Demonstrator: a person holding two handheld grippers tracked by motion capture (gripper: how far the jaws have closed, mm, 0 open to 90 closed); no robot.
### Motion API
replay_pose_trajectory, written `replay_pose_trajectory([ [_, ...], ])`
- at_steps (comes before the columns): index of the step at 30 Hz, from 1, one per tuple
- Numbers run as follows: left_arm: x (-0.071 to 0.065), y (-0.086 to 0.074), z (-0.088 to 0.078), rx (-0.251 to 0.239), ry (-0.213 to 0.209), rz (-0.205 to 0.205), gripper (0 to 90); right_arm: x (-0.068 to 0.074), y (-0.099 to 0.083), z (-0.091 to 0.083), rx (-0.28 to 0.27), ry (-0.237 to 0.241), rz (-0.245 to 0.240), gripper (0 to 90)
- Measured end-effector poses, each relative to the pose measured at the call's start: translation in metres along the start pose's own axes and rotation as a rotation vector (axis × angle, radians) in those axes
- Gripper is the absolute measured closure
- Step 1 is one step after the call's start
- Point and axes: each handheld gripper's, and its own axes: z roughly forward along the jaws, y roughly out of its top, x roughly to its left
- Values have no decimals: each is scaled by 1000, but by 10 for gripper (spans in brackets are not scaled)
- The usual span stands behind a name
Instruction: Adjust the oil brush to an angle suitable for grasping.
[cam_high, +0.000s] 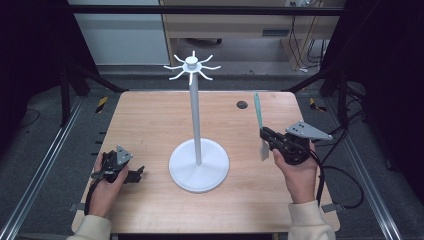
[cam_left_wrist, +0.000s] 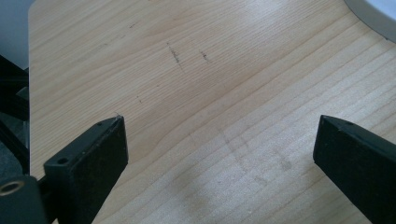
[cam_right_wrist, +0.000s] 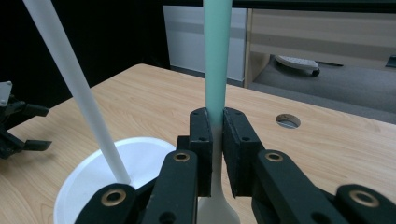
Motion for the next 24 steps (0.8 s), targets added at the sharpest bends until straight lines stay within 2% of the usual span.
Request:
replay_pose_trajectory([
  [14,-1,0,1,2,-7,6,26,13,5,3,-2,29,-19,826],
  [24,-1,1,2,5,-12,8,26,30,15,-1,-30,53,-50,825],
])
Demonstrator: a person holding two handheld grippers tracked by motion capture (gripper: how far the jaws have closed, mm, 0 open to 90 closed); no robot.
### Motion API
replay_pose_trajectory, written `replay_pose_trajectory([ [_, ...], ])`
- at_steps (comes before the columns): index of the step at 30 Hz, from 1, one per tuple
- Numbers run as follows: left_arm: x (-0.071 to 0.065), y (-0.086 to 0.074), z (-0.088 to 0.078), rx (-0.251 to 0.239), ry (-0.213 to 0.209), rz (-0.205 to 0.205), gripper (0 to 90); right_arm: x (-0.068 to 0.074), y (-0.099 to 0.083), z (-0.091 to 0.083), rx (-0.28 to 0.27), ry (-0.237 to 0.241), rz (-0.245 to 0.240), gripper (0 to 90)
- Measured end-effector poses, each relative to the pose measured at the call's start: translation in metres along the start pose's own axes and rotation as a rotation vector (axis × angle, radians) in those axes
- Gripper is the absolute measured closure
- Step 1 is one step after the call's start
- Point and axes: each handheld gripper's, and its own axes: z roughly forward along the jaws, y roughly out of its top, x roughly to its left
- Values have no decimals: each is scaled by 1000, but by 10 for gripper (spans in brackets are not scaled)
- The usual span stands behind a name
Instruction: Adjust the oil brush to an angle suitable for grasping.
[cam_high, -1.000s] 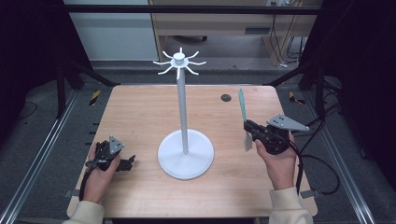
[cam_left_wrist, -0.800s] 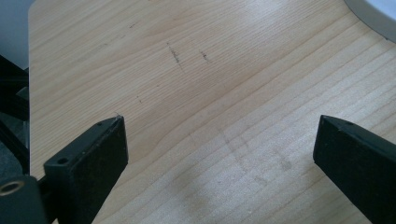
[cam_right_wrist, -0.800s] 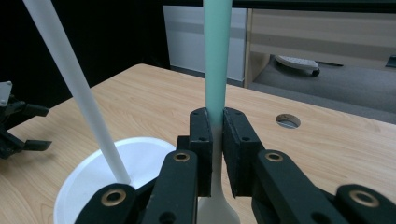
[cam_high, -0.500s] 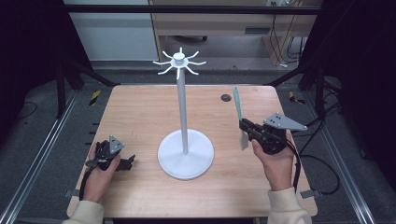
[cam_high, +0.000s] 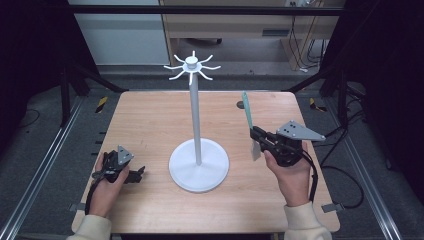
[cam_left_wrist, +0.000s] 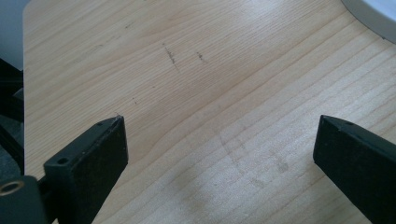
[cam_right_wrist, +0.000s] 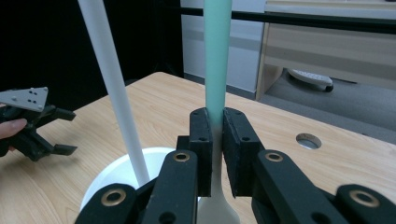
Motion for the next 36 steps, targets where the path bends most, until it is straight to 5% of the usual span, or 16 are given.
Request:
replay_pose_trajectory([
  [8,0,0,0,2,3,2,26,16,10,-1,-20,15,-46,825],
  [36,0,0,0,2,2,3,27,50,32,-10,-107,83,-93,825],
])
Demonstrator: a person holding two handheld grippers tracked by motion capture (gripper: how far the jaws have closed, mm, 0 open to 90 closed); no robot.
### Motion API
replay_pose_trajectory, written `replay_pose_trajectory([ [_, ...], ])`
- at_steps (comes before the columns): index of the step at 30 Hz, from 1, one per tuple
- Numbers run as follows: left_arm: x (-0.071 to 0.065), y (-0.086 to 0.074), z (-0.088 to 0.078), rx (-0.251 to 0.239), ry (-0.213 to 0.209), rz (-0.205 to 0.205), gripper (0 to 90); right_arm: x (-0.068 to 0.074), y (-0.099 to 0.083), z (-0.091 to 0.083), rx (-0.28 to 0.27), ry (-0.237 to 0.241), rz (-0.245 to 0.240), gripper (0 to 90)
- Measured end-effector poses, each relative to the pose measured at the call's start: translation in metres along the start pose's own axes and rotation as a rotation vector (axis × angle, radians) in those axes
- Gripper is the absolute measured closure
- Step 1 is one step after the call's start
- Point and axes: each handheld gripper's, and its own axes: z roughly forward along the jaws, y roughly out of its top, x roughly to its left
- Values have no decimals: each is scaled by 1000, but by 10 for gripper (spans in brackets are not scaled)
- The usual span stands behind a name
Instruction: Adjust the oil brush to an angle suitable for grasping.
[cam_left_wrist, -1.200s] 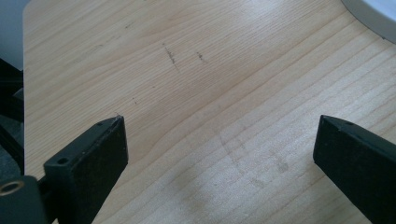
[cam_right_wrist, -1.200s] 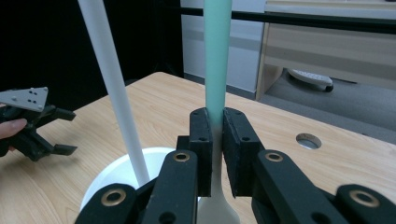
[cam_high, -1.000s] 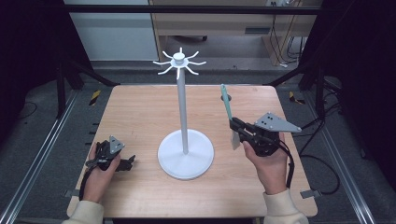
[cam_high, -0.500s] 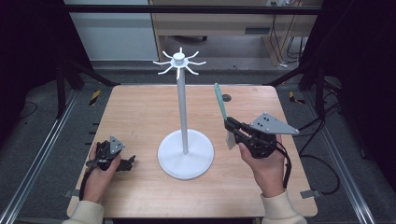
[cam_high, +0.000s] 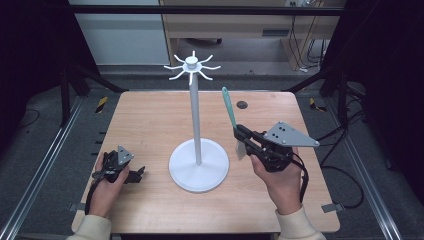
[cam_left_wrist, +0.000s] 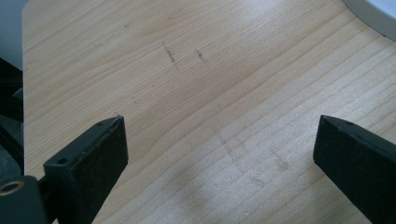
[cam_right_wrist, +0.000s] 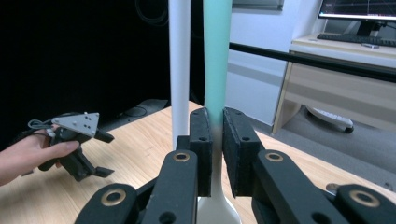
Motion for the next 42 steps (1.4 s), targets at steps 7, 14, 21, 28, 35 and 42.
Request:
replay_pose_trajectory([
  [7,-1,0,1,2,-2,1,26,7,11,-2,-31,16,-12,825],
  [14,0,0,1,4,-3,2,27,10,20,-2,-53,22,-24,825],
  [21,0,0,1,2,0,0,26,13,29,4,-64,27,-33,825],
  [28,-1,0,1,6,-3,6,27,14,31,8,-55,31,-35,825],
  [35,-2,0,2,10,-6,9,27,13,29,13,-38,34,-31,825],
  [42,-3,0,2,11,-8,12,26,14,29,19,-32,42,-26,825],
])
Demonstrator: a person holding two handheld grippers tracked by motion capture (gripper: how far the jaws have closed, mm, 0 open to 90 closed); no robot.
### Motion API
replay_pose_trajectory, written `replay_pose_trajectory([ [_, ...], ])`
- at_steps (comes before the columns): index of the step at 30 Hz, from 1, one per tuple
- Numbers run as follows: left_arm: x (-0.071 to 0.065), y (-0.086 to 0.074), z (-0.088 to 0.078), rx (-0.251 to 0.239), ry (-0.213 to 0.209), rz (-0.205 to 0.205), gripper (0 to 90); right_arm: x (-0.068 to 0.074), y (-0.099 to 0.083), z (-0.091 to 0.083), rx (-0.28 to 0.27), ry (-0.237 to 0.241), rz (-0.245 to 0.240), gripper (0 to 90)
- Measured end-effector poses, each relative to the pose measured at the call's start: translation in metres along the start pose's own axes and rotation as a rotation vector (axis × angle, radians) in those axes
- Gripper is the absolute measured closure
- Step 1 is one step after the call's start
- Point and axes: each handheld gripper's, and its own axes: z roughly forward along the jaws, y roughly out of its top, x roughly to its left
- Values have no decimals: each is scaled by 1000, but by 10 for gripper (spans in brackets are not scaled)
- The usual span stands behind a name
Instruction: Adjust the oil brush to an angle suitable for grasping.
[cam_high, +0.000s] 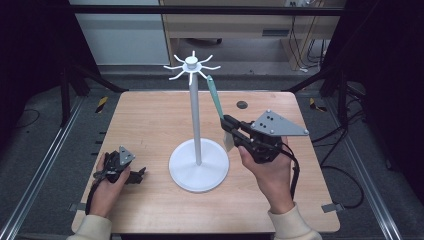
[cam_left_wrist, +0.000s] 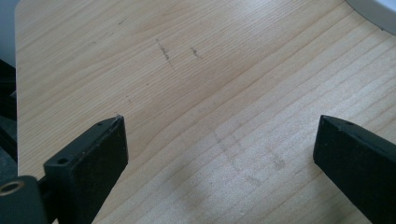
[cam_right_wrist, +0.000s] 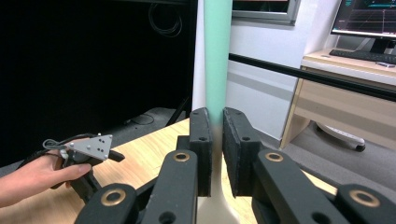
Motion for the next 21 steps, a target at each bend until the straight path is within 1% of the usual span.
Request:
replay_pose_trajectory([
  [14,1,-1,-1,1,2,-4,26,2,0,16,18,19,16,824],
  [21,2,-1,-1,7,1,1,26,2,0,21,21,16,16,824],
])
